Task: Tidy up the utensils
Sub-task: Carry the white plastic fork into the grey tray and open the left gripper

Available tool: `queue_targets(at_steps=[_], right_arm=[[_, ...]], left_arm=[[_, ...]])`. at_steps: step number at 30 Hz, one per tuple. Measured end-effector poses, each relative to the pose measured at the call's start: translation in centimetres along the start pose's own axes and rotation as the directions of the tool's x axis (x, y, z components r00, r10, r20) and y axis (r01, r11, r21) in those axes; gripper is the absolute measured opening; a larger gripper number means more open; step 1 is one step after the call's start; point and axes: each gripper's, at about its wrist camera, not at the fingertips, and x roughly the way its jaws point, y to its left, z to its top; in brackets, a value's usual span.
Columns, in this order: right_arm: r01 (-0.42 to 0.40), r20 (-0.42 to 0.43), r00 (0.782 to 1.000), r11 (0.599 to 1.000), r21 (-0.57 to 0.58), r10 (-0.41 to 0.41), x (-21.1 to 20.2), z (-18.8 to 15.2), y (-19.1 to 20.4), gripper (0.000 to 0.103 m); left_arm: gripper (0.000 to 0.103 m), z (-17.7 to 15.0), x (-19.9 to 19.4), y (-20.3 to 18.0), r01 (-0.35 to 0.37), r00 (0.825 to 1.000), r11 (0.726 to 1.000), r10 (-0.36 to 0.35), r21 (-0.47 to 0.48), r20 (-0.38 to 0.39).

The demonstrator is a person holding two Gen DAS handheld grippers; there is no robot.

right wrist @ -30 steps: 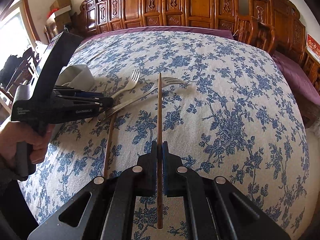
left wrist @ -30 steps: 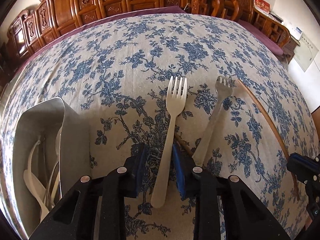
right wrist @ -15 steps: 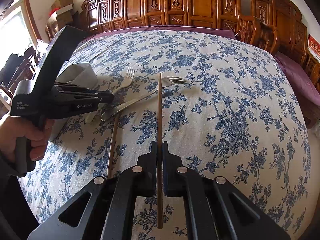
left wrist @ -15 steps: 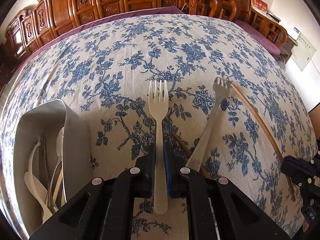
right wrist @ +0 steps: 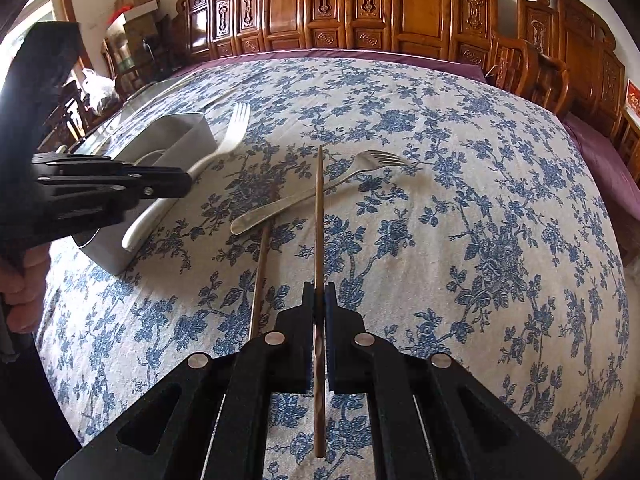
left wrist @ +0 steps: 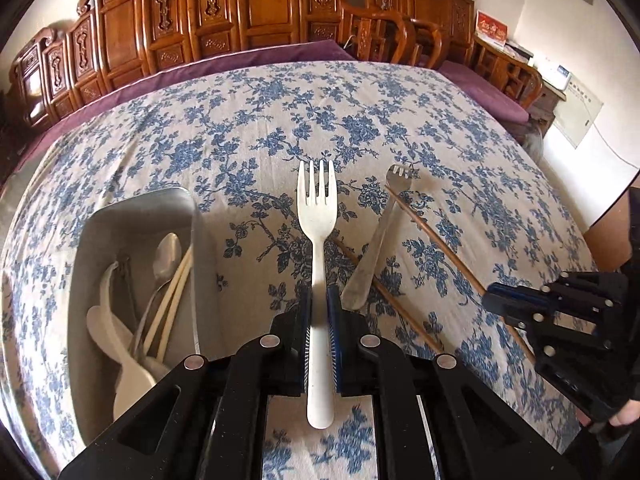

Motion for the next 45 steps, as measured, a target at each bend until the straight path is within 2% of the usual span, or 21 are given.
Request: queue_targets(at_steps=[9, 19, 31, 39, 45], right_arm=[[0.027, -0.001, 1.0, 1.0, -0.009, -0.027, 0.5, -0.5, 1.5, 0.006], [0.04, 0.038, 0.999, 0.999, -0.027, -0.039, -0.7, -0.6, 3.8, 0.006], [0.028, 0.052, 0.998, 0.999, -0.039, -0.026, -0.8, -0.3, 5.0, 0.006], [0.012, 0.06, 0.998, 0.999, -0.046, -0.009, -1.0, -0.1, 5.6, 0.006], [0.014, 0.063, 0.998, 0.998, -0.06, -0.01, -1.2, 0.2, 6.4, 0.006]], left_arm=[[0.007, -1.3, -4.1, 2.1, 0.002, 0.999, 1.0, -0.001, -0.008, 0.055], [0.008, -2.7, -6.6, 6.4, -0.05, 0.995, 0.998, 0.053, -0.043, 0.082], [0.008, -3.9, -3.8, 10.9, -0.092, 0.995, 0.99, 0.095, -0.103, 0.029], [0.008, -4.3, -2.1, 11.9, -0.099, 0.995, 0.987, 0.1, -0.124, 0.007], [0.009, -4.5, -2.5, 12.1, -0.1, 0.994, 0.987, 0.104, -0.128, 0.027]])
